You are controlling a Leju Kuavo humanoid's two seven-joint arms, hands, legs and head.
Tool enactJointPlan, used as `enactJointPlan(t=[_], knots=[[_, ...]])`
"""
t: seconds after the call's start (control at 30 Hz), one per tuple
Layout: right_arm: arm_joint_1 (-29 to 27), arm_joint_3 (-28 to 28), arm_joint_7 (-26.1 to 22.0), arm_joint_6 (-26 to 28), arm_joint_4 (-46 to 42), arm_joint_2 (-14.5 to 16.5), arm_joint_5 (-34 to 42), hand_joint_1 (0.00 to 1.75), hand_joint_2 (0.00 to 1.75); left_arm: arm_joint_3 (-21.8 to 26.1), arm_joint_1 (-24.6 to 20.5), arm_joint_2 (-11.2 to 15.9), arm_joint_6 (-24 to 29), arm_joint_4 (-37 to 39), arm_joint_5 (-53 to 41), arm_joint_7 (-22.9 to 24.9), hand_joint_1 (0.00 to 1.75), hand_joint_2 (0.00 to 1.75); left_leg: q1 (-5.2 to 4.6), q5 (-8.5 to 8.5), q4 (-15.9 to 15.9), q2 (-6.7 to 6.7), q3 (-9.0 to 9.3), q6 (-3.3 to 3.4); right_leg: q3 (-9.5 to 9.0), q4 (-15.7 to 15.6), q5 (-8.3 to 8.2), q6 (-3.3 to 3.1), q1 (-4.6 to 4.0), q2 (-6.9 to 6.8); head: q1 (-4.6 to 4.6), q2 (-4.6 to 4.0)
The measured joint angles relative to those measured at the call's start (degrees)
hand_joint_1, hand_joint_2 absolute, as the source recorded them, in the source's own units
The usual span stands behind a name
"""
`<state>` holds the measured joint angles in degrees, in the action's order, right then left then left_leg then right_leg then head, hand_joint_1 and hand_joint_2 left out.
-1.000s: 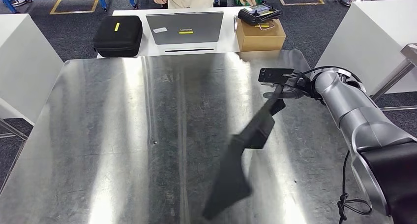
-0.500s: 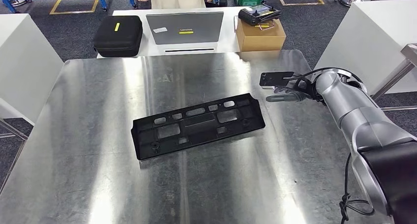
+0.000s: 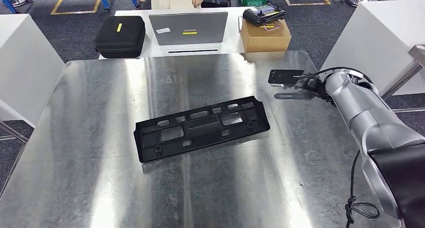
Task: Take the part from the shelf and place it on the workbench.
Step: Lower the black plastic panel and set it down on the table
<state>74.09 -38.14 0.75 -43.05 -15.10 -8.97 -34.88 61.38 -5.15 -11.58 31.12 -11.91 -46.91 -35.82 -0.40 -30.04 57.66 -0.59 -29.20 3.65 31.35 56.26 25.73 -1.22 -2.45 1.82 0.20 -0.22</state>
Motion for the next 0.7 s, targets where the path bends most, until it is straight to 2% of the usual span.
enactJointPlan(t=[0.2, 0.33, 0.43, 0.5, 0.6, 0.7], knots=[[4.03, -0.47, 3.45, 4.83, 0.00, -1.71, -0.34, 0.00, 0.00, 0.44, 0.13, 0.00, 0.01, 0.00, 0.49, -0.24, 0.00, 0.00, -0.01, 0.00, 0.00, 0.00, -0.01, 0.00, 0.01, 0.00, 0.00, 0.00, 0.01, 0.00, 0.01, 0.00], [6.15, -0.74, 9.52, 14.38, 0.01, -3.50, -2.72, 0.00, 0.00, 0.87, 0.13, -0.02, -0.09, -0.01, 1.39, -0.62, 0.00, 0.00, -0.04, 0.01, 0.03, -0.14, -0.01, 0.02, 0.05, 0.00, 0.00, 0.00, 0.02, -0.08, -0.02, 0.00], [8.79, -1.71, 14.73, 20.57, 0.13, -7.15, -6.69, 0.00, 0.00, 1.58, 0.23, -0.16, -0.25, 0.01, 2.12, -0.85, 0.00, 0.00, -0.07, 0.06, 0.04, -0.53, -0.10, 0.09, 0.08, -0.01, 0.01, 0.01, 0.05, -0.43, -0.01, 0.00], [10.37, -2.43, 15.83, 22.89, 0.19, -10.12, -8.51, 0.00, 0.00, 1.99, 0.38, -0.30, -0.23, 0.02, 2.53, -0.87, 0.00, 0.00, -0.09, 0.07, 0.04, -0.63, -0.14, 0.11, 0.08, -0.01, 0.01, 0.02, 0.08, -0.58, -0.01, 0.00], [11.47, -3.20, 14.58, 25.63, 0.16, -14.84, -9.88, 0.00, 0.00, 2.51, 0.45, -0.61, -0.01, 0.02, 3.03, -0.87, 0.00, 0.00, -0.15, 0.05, 0.04, -0.64, -0.15, 0.13, 0.09, -0.03, 0.02, 0.02, 0.14, -0.60, 0.00, 0.00], [10.96, -3.47, 11.15, 28.02, -0.16, -20.31, -10.21, 0.00, 0.00, 3.06, 0.45, -1.02, 0.11, 0.02, 3.26, -0.87, 0.00, 0.00, -0.20, 0.04, 0.04, -0.76, -0.19, 0.19, 0.09, -0.05, 0.02, 0.03, 0.21, -0.71, 0.02, 0.00]])
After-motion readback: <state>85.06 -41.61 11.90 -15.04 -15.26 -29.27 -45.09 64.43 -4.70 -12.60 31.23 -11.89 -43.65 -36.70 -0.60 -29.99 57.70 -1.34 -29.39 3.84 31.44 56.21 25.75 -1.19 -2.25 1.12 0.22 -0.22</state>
